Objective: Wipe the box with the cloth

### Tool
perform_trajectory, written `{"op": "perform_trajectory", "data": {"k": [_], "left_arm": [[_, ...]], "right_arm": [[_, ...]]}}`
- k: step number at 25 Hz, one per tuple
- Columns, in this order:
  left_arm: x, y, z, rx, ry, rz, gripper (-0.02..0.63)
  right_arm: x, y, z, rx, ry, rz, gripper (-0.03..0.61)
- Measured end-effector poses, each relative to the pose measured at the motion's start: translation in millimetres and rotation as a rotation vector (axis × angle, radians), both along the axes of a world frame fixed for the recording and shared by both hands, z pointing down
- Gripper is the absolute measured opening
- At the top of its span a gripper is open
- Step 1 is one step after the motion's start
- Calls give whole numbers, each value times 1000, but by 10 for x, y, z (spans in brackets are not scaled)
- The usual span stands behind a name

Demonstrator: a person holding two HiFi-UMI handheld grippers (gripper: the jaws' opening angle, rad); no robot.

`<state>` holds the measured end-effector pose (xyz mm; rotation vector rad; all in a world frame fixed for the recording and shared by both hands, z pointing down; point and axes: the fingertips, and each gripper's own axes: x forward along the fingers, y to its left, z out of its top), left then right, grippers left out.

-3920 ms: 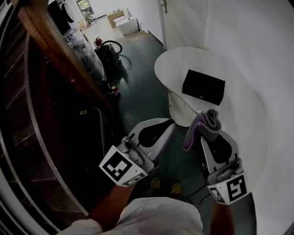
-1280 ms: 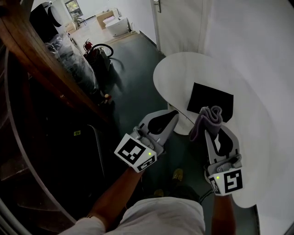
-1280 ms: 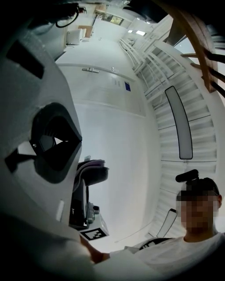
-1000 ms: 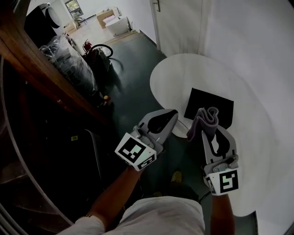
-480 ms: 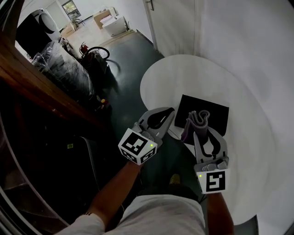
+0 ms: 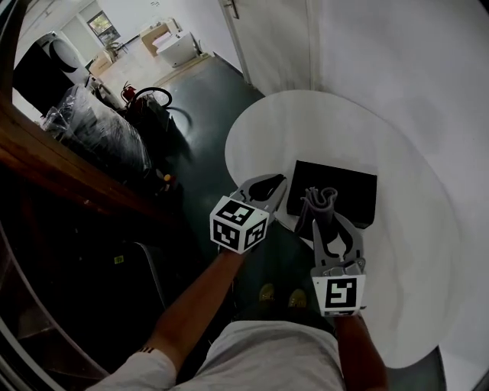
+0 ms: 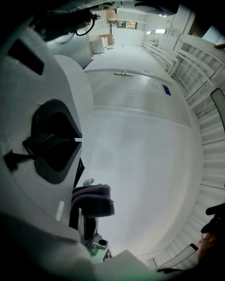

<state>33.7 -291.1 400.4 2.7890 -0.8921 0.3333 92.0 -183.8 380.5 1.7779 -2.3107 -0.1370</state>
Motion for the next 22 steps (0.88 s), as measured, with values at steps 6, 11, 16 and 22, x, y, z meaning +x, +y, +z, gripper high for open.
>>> {"op": "perform_trajectory", "data": {"k": [6,11,16,22], "left_arm": [[77,-175,244,-91,-68,51,97],[193,-270,463,-148,-137,119,97],[255,-325,705,-225,-230,180,109],[318,-367,825,-278,-247,202,109]], "right_arm": [[-178,-106,231,-36,11,53,103],[-296,-190,466,-65,46,74,104],[-337,-266,592,-82,72,99,104],[-389,-330,706,-82,145,103,104]]}}
